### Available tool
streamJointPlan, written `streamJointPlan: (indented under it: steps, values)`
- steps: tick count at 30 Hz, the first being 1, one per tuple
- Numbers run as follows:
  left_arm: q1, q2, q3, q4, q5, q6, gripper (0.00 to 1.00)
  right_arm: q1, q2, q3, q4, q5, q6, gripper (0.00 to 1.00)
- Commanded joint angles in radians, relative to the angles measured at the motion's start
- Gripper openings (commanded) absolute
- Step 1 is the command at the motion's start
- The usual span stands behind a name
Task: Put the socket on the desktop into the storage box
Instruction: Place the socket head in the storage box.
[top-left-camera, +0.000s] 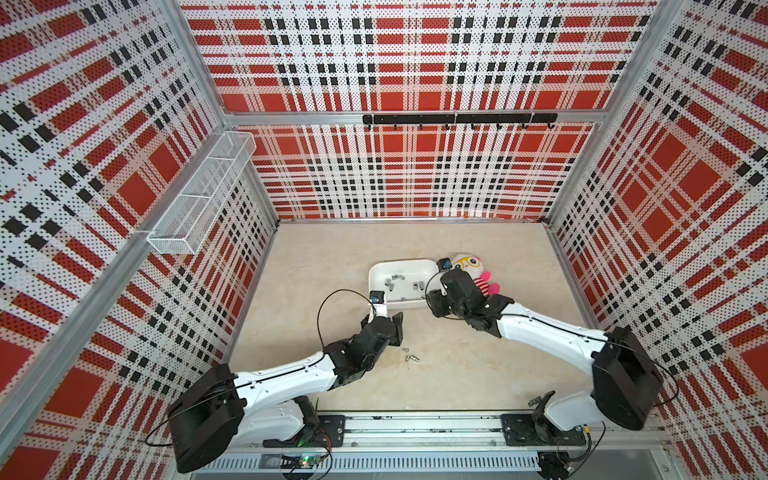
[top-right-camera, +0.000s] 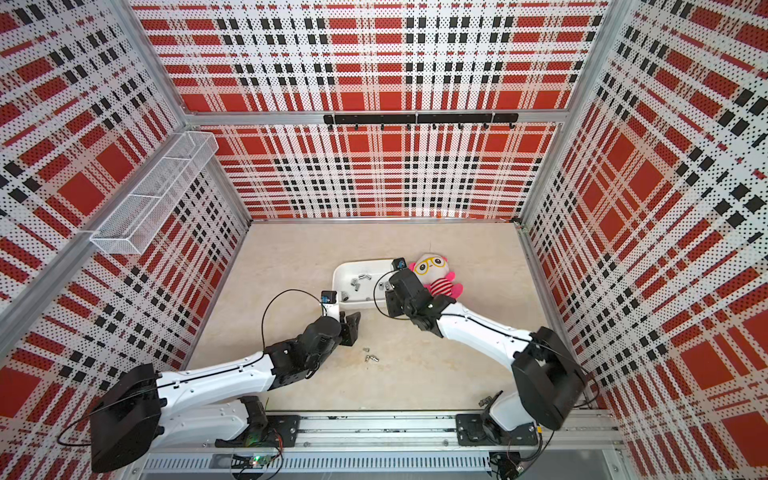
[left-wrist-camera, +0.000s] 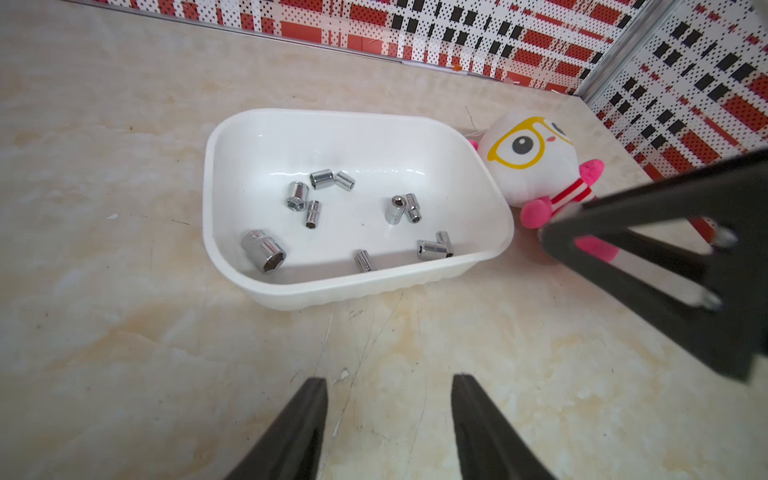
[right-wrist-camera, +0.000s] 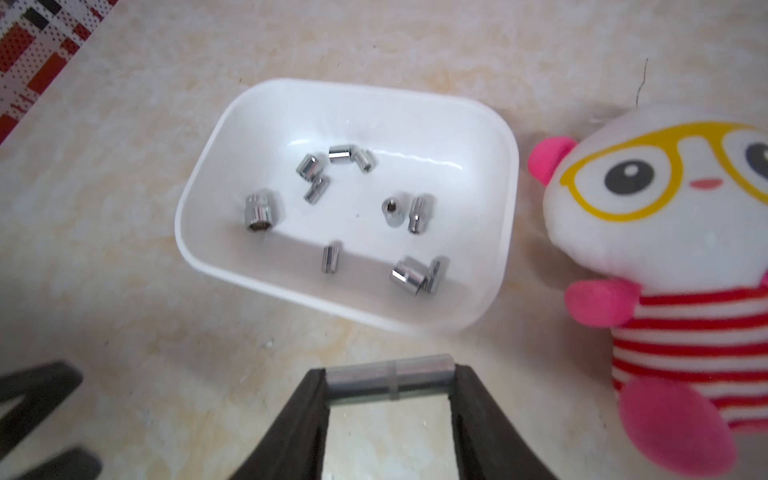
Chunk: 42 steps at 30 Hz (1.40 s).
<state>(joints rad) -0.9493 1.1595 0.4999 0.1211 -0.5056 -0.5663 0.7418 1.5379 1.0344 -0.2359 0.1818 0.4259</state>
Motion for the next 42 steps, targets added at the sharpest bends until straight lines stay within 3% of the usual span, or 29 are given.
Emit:
streamJointPlan:
  steps: [1,10,16,25,29,32,37,42]
  values:
    - [-0.002,-0.032,-0.01,0.015,-0.013,0.028,0.52,-0.023,0.113,0.117,-0.03,-0.039,-0.039,0.45]
    - [-0.003,-0.044,-0.01,0.019,0.033,0.06,0.5,-0.081,0.331,0.344,-0.102,-0.053,-0.038,0.53]
    - [-0.003,-0.045,-0.014,0.022,0.029,0.069,0.5,-0.099,0.343,0.374,-0.126,-0.061,-0.063,0.65]
    - [-0.002,-0.029,-0.012,0.028,0.051,0.074,0.48,-0.088,0.082,0.109,-0.043,-0.11,-0.095,0.67]
    - [-0.002,-0.018,-0.009,0.031,0.078,0.082,0.48,-0.032,-0.109,-0.104,0.01,-0.11,-0.068,0.65]
    - [0.0,-0.015,-0.013,0.043,0.093,0.074,0.47,0.073,-0.198,-0.221,0.015,-0.051,-0.058,0.63]
    - [0.023,-0.008,-0.02,0.052,0.099,0.064,0.47,0.233,-0.202,-0.336,0.022,0.067,-0.051,0.62]
    - [0.034,-0.022,-0.024,0.046,0.069,0.068,0.42,0.255,-0.134,-0.363,0.118,-0.063,-0.041,0.59]
